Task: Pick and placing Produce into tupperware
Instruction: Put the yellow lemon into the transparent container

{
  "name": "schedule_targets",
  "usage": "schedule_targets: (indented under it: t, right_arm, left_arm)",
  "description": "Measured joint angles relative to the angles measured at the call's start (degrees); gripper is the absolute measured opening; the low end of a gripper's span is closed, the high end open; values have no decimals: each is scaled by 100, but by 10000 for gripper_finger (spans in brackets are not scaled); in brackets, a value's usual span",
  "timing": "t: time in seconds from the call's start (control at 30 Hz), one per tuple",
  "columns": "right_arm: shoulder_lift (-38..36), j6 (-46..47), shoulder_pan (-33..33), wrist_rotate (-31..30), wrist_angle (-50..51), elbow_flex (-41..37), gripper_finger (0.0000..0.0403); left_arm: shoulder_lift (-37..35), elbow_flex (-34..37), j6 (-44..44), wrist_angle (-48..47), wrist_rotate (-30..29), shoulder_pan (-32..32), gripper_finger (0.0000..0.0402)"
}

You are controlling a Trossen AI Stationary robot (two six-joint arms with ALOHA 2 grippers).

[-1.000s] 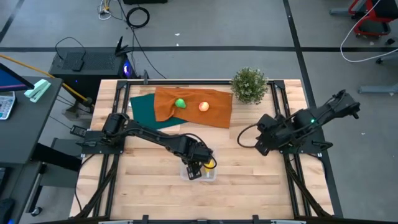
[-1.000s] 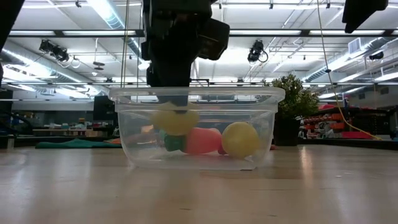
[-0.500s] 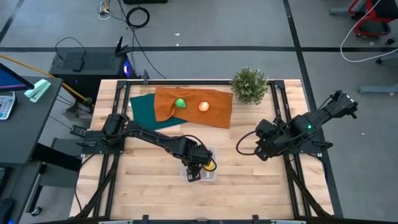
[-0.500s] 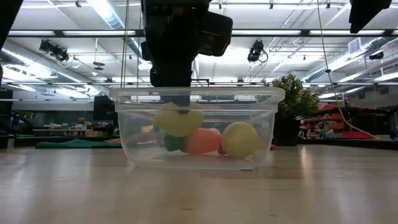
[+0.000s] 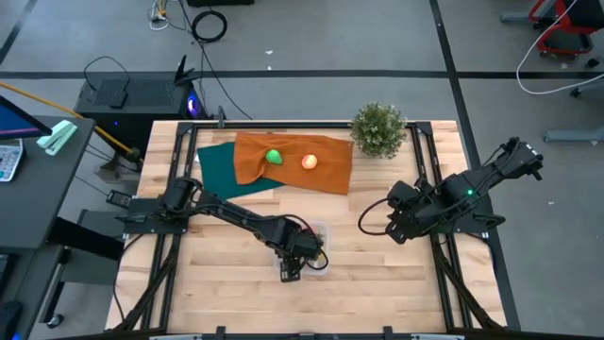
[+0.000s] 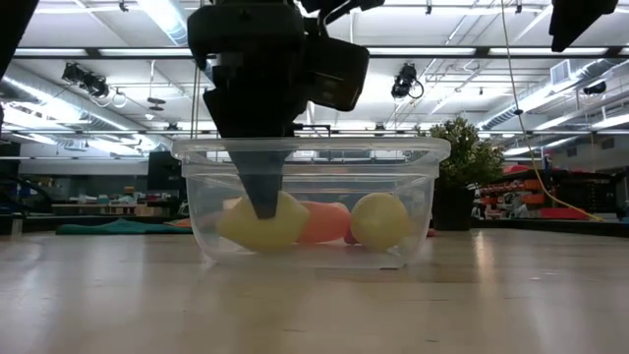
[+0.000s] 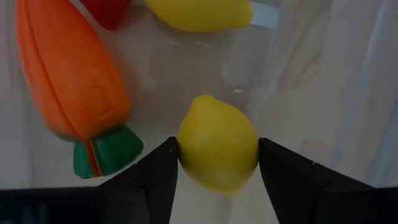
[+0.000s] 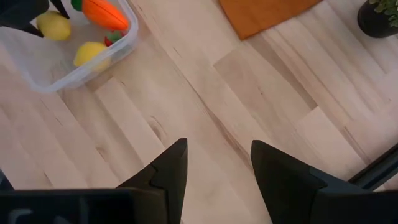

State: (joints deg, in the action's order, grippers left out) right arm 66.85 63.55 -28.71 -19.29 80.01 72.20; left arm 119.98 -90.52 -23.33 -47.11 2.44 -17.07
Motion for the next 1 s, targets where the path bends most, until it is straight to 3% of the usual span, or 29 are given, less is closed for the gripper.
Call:
schedule_targets:
  t: [0.3, 0.7, 1.0]
  right_arm:
    - [2, -13, 0, 2, -43, 0, 146]
    - [2, -22, 0, 4, -39, 1, 146]
    - [2, -22, 0, 4, -39, 0, 146]
  left_arm:
    - [2, 0, 42, -5, -5, 3, 215]
    - [13, 9, -2, 7, -1, 3, 279]
    - [13, 6, -2, 4, 15, 1, 286]
